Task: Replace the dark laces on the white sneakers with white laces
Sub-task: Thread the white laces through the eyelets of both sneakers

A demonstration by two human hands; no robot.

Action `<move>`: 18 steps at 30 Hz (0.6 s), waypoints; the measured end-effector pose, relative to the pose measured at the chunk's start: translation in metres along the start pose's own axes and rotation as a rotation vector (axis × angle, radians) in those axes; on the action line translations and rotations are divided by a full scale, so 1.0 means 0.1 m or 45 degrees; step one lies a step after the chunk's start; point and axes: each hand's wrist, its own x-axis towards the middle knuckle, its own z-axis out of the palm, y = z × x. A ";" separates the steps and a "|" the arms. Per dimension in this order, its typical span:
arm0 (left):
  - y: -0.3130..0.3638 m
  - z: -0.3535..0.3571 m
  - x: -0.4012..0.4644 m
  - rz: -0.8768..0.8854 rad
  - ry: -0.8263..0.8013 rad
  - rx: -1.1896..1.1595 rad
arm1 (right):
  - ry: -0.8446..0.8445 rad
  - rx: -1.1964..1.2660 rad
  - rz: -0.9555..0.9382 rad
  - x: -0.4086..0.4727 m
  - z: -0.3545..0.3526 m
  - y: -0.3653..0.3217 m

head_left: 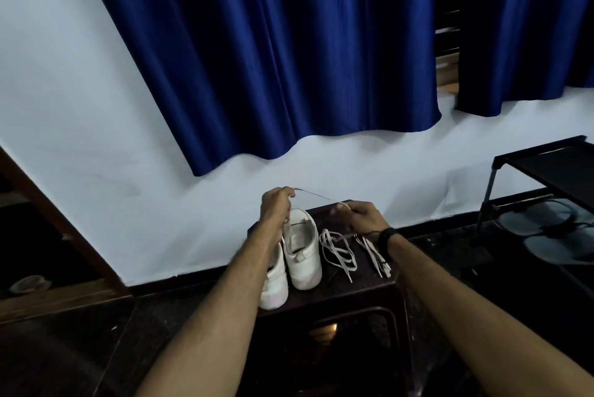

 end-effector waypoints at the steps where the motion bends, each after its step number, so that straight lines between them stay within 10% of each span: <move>1: 0.01 -0.06 0.04 0.015 0.017 -0.007 | -0.053 0.133 0.022 0.00 -0.03 -0.04; 6: -0.04 -0.28 0.18 0.085 0.203 -0.038 | -0.227 0.286 0.089 -0.02 -0.18 -0.12; 11: -0.05 -0.21 0.03 0.175 -0.242 0.251 | -0.041 -0.979 -0.174 0.06 0.01 -0.04; 15: -0.10 -0.12 0.05 0.241 -0.364 0.526 | -0.354 -0.336 -0.300 0.07 0.32 -0.22; 18: -0.11 -0.19 0.07 0.213 -0.344 0.546 | -0.314 -0.520 -0.362 0.12 0.39 -0.24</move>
